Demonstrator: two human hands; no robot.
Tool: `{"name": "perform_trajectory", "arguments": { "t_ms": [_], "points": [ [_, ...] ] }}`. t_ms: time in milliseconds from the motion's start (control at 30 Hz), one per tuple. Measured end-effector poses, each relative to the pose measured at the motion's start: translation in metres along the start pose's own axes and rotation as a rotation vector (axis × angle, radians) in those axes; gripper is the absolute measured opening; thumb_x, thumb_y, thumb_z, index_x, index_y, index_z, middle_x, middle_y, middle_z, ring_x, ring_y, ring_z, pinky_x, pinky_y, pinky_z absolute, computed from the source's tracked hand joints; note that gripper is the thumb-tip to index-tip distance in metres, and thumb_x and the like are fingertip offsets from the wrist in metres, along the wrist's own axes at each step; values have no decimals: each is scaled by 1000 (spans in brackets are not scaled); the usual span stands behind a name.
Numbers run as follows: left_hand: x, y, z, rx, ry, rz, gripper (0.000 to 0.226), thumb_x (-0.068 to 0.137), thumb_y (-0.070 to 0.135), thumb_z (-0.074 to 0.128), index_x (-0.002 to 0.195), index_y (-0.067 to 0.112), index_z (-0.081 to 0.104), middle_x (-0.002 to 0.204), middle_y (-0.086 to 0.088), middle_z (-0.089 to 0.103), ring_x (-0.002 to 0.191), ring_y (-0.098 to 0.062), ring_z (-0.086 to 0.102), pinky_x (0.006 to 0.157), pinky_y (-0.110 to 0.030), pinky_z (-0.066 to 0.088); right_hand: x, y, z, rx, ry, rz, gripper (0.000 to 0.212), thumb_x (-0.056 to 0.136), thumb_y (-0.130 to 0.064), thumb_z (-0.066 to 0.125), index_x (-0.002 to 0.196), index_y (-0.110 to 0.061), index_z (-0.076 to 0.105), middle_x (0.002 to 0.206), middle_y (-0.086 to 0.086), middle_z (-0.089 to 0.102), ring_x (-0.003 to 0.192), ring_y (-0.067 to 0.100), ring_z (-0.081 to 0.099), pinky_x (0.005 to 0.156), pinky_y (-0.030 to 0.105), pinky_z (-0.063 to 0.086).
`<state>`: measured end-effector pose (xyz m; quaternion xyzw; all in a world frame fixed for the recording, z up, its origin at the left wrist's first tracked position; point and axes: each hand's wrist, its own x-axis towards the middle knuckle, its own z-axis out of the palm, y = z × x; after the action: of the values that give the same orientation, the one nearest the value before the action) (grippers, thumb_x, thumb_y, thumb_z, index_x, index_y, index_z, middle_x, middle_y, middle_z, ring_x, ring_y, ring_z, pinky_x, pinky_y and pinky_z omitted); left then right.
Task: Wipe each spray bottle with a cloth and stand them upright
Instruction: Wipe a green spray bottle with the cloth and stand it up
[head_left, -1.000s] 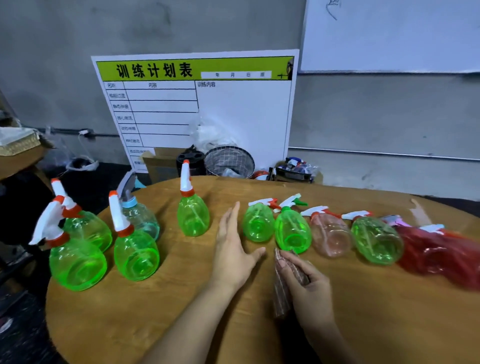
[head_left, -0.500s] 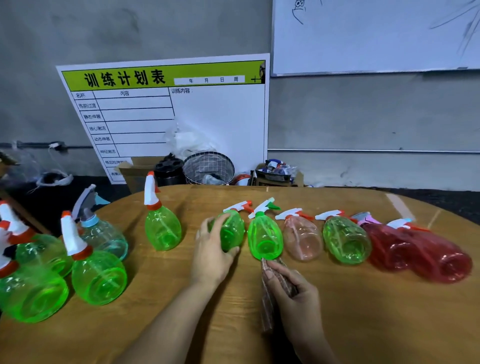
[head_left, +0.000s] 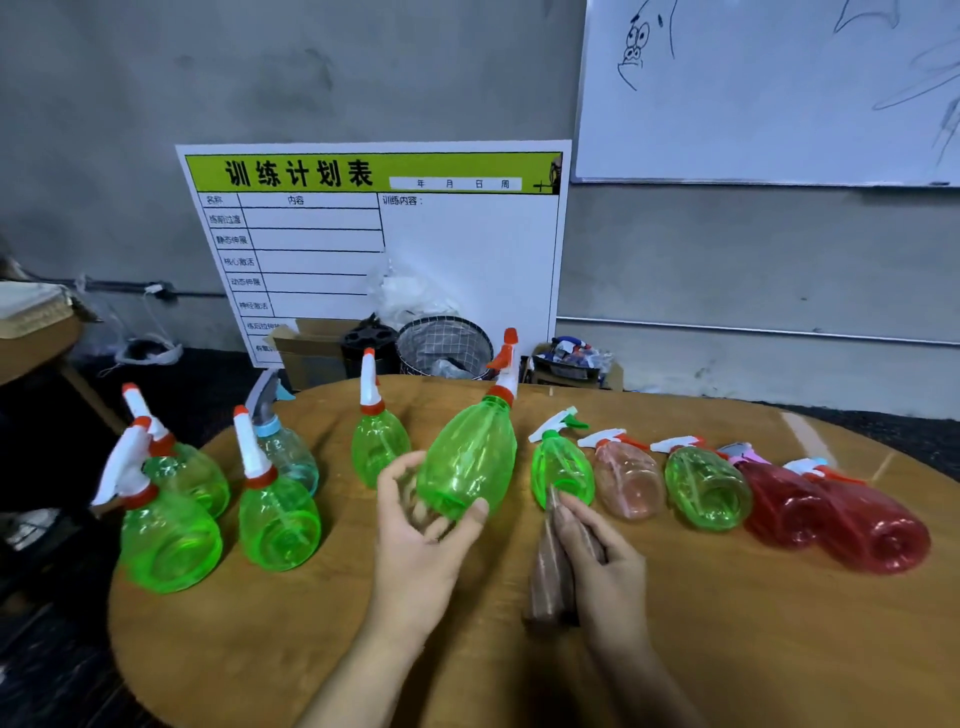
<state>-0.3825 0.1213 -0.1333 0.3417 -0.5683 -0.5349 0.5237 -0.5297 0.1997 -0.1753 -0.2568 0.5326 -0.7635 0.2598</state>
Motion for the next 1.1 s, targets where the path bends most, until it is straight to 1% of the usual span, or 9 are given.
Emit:
{"name": "perform_trajectory", "arguments": {
  "t_ms": [67,200,433,567,633,733,867,967,1100],
  "points": [
    [-25,13,-8,-81,-49,-47,64,78,-10,79,128,17,50,118,-5,72,99,-6,75,81,-16,57,-16,-16,13,22,-52,-24,23,95,0,66,105,-17,78,100,-8,81,89,-2,72,76,10,53],
    [-68,34,-30,-129,-194,-114,95,66,-5,87,146,27,46,125,14,74,115,-13,73,85,-18,57,-51,-44,23,78,-125,-42,22,94,-4,65,111,-13,75,105,-5,80,92,2,73,77,14,54],
    [-138,79,-69,-94,-370,-116,98,68,-7,81,152,26,41,133,12,72,119,-14,71,91,-20,56,-122,-76,13,72,-255,-107,30,86,-16,68,114,-8,76,115,4,79,107,14,74,85,18,56],
    [-178,92,-85,-88,-375,-100,94,75,7,85,153,29,38,136,17,69,125,-9,68,99,-22,54,-165,-88,7,73,-272,-79,27,85,-21,72,111,-18,81,122,4,76,121,23,69,102,37,56],
    [-195,100,-89,-92,-365,-88,91,77,26,89,152,38,40,137,15,69,128,-12,66,109,-33,53,-187,-95,6,67,-288,-82,27,84,-21,74,110,-26,81,124,3,76,123,23,68,105,42,54],
    [-219,109,-99,-68,-268,-35,88,78,40,87,154,41,42,141,16,66,132,-11,63,116,-45,48,-220,-114,7,94,-334,-99,27,83,-15,72,103,-29,83,117,1,78,114,17,72,88,24,58],
    [-246,119,-115,-49,-204,17,88,76,69,81,152,60,38,161,30,39,153,-13,39,123,-58,33,-238,-146,5,43,-337,-205,24,87,-21,68,105,-30,82,119,-3,77,116,15,70,89,17,54],
    [-262,120,-125,-76,-215,15,87,77,64,84,153,56,41,164,17,42,154,-24,39,122,-64,30,-237,-171,10,-8,-381,-306,25,87,-19,69,105,-29,82,118,-7,77,118,11,69,93,15,51],
    [-286,120,-131,-103,-258,37,86,78,60,86,153,50,46,160,11,50,148,-23,48,120,-62,37,-246,-184,24,-213,-594,-504,23,96,-20,69,114,-26,81,111,-8,74,110,10,69,94,17,49]
  ]
}}
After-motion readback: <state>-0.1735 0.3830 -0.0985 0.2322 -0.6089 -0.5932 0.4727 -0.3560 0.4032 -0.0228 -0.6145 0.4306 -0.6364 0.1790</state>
